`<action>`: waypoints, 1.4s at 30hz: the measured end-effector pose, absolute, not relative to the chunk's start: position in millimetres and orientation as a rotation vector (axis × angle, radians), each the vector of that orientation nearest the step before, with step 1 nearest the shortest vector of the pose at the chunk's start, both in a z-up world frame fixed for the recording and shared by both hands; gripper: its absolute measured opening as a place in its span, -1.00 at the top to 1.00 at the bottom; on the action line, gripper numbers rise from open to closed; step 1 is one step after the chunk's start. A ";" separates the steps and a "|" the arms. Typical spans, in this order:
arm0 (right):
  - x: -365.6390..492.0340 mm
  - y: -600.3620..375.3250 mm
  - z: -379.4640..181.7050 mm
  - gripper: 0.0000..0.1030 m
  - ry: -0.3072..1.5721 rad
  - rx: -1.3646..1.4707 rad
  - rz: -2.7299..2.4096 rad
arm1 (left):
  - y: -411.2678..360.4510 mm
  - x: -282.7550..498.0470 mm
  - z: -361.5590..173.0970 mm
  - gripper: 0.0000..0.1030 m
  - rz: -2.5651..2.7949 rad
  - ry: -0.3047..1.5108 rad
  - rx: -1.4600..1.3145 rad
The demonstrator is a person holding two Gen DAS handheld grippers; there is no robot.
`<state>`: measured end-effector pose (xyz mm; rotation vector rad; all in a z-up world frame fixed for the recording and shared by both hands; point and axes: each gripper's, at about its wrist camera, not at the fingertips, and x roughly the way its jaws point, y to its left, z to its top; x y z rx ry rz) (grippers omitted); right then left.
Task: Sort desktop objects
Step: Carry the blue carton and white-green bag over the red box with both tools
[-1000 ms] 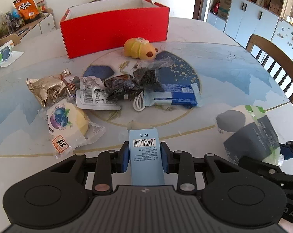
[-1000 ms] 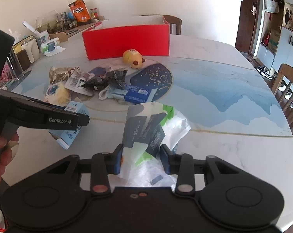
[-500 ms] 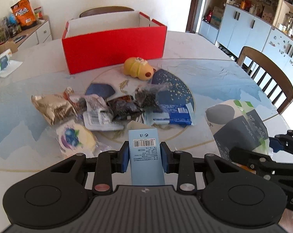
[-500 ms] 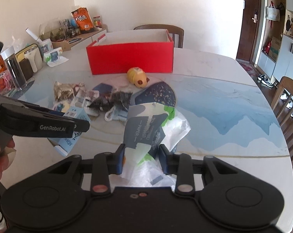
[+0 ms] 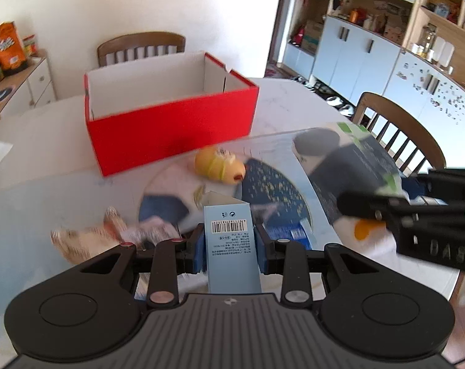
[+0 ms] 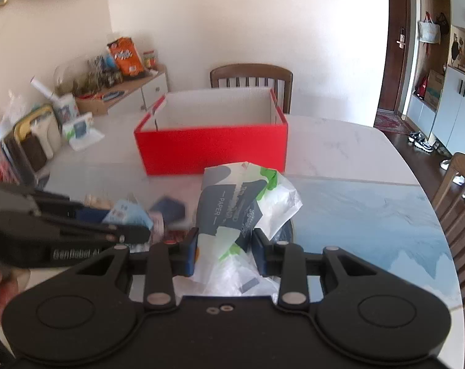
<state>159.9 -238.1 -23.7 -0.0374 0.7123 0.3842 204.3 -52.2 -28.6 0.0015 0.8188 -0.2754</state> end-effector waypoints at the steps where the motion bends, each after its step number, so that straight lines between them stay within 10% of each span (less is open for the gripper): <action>1: 166.1 -236.2 -20.4 0.33 0.710 -0.033 0.382 | -49.4 208.9 -25.3 0.39 -0.282 0.813 0.008; 24: 310.2 -166.7 27.0 0.33 0.696 -0.068 0.405 | 15.8 364.1 21.2 0.39 -0.328 0.751 0.087; 42: 422.6 -140.1 -36.7 0.33 0.817 -0.061 0.319 | 29.6 481.2 -34.9 0.39 -0.358 0.873 0.129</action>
